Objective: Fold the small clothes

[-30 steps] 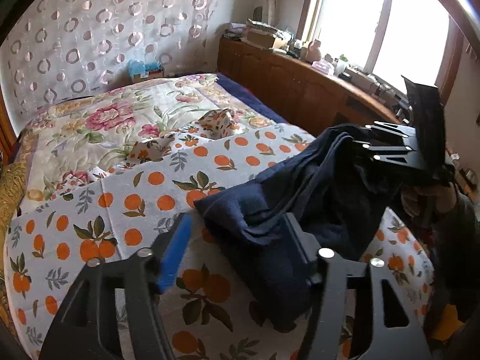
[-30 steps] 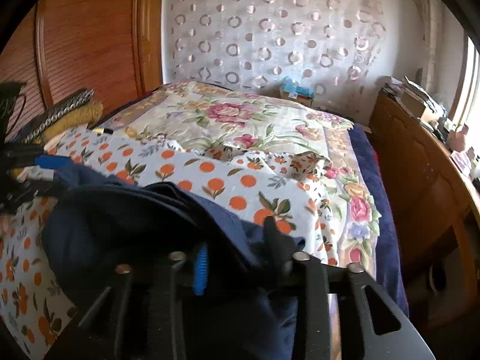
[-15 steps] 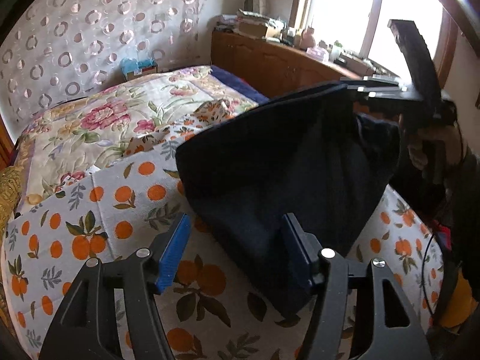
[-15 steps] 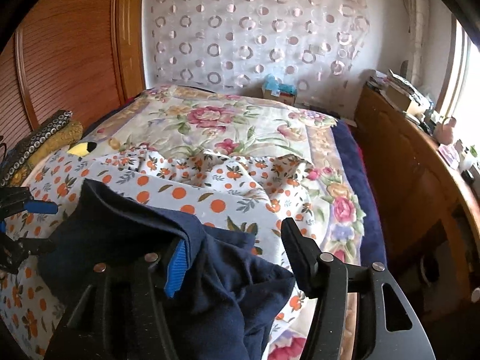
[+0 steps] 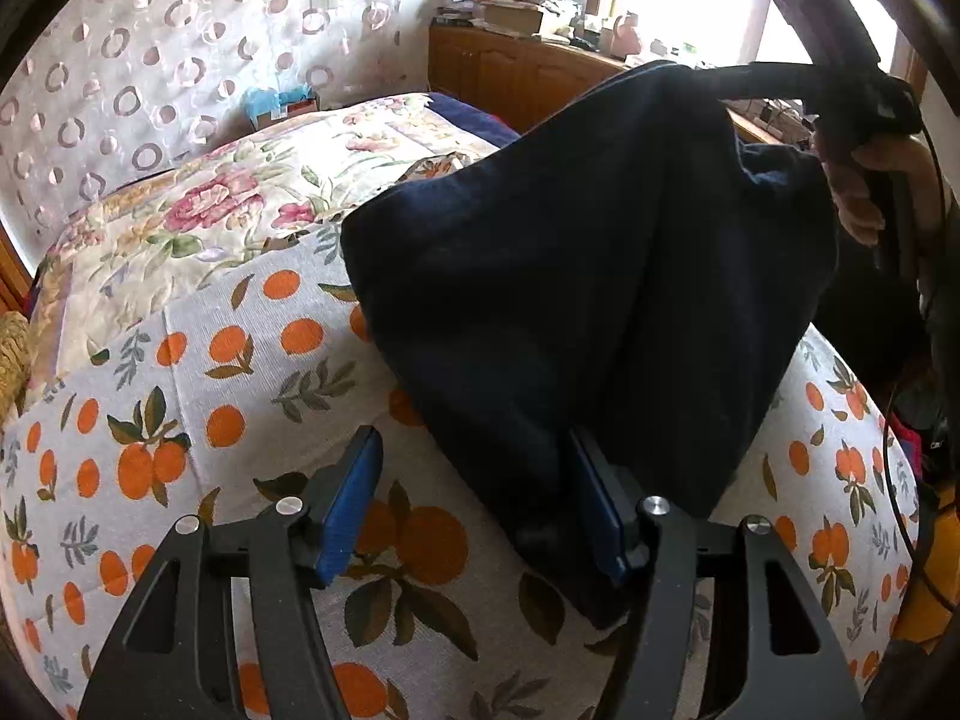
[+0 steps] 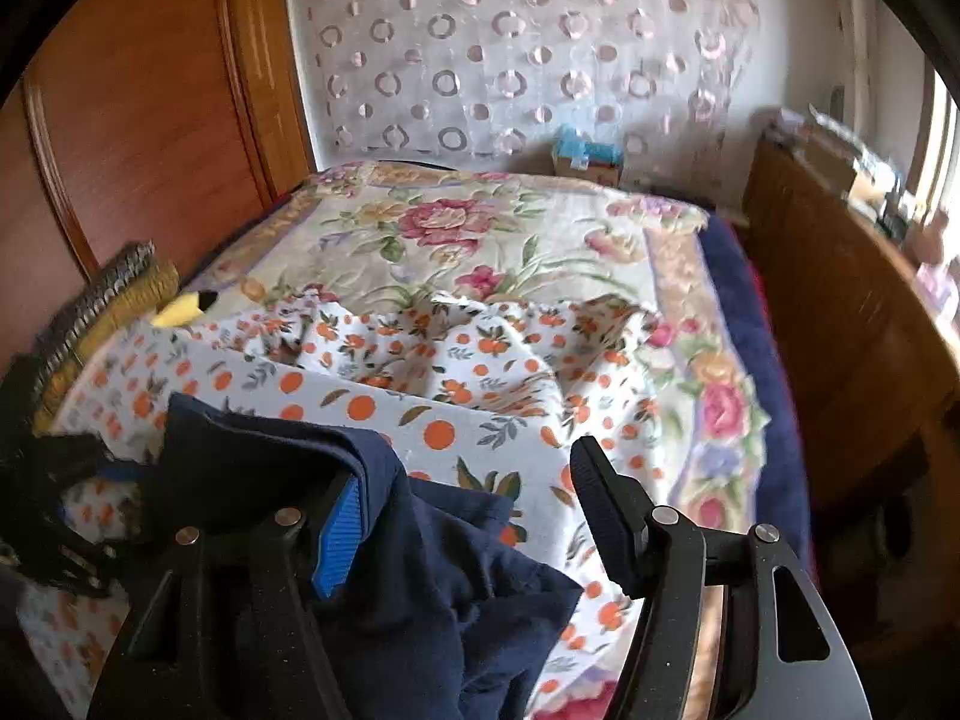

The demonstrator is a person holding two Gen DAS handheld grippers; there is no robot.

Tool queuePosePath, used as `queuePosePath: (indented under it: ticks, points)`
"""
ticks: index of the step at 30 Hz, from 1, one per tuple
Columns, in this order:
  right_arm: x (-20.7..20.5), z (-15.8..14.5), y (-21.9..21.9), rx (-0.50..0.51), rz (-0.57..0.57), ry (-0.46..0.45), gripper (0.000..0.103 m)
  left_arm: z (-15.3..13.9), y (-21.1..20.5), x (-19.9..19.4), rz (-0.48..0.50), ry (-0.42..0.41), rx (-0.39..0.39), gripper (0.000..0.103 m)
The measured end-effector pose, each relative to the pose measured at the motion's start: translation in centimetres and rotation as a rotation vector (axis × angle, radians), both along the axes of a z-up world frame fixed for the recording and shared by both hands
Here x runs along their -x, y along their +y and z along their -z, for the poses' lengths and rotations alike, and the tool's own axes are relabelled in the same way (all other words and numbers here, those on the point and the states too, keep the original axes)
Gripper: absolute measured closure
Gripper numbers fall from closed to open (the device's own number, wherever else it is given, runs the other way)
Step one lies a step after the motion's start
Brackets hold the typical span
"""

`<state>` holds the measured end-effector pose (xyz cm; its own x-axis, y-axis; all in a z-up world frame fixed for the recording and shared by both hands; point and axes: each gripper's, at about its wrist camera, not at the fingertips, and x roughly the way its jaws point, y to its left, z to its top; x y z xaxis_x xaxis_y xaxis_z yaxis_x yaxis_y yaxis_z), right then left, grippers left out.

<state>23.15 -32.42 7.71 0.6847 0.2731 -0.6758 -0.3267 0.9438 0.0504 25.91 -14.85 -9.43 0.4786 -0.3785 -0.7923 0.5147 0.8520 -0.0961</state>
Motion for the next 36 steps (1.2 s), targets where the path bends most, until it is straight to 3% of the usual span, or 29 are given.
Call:
queuePosePath:
  ticks: [3, 7, 11, 15, 19, 23, 25, 27, 28, 31, 36]
  points:
    - [0.6, 0.2, 0.1, -0.011, 0.003, 0.005, 0.035, -0.1, -0.1, 0.0, -0.001, -0.004, -0.004, 0.039]
    - [1.7, 1.0, 2.1, 0.096, -0.022, 0.011, 0.035, -0.9, 0.3, 0.0, -0.014, -0.041, 0.005, 0.039]
    - [3.6, 0.3, 3.2, 0.136, -0.032, -0.022, 0.035, -2.5, 0.9, 0.6, -0.034, -0.087, 0.048, 0.039]
    - [6.4, -0.2, 3.1, 0.108, -0.024, -0.075, 0.035, -3.5, 1.3, 1.3, -0.040, -0.115, 0.070, 0.039]
    - [8.2, 1.7, 3.5, 0.124, -0.066, -0.034, 0.035, -3.7, 1.8, 1.3, -0.036, -0.124, 0.076, 0.039]
    - [8.7, 3.3, 3.8, 0.156, -0.092, 0.006, 0.044, -3.6, 1.9, 1.6, -0.036, -0.123, 0.073, 0.039]
    - [8.6, 3.6, 3.8, 0.176, -0.105, 0.011, 0.053, -3.5, 1.9, 1.5, -0.037, -0.120, 0.070, 0.039]
    - [8.3, 3.4, 3.7, 0.192, -0.111, 0.008, 0.087, -3.4, 1.7, 1.4, -0.036, -0.118, 0.065, 0.039]
    - [8.0, 3.1, 3.4, 0.198, -0.107, -0.002, 0.091, -3.4, 1.6, 1.3, -0.036, -0.118, 0.063, 0.039]
    - [7.2, 1.7, 1.8, 0.151, -0.073, -0.044, 0.094, -3.3, 1.5, 1.3, -0.037, -0.116, 0.062, 0.039]
    - [3.8, 0.8, -1.8, 0.139, 0.089, -0.069, 0.093, -3.2, 1.6, 1.2, -0.044, -0.116, 0.063, 0.039]
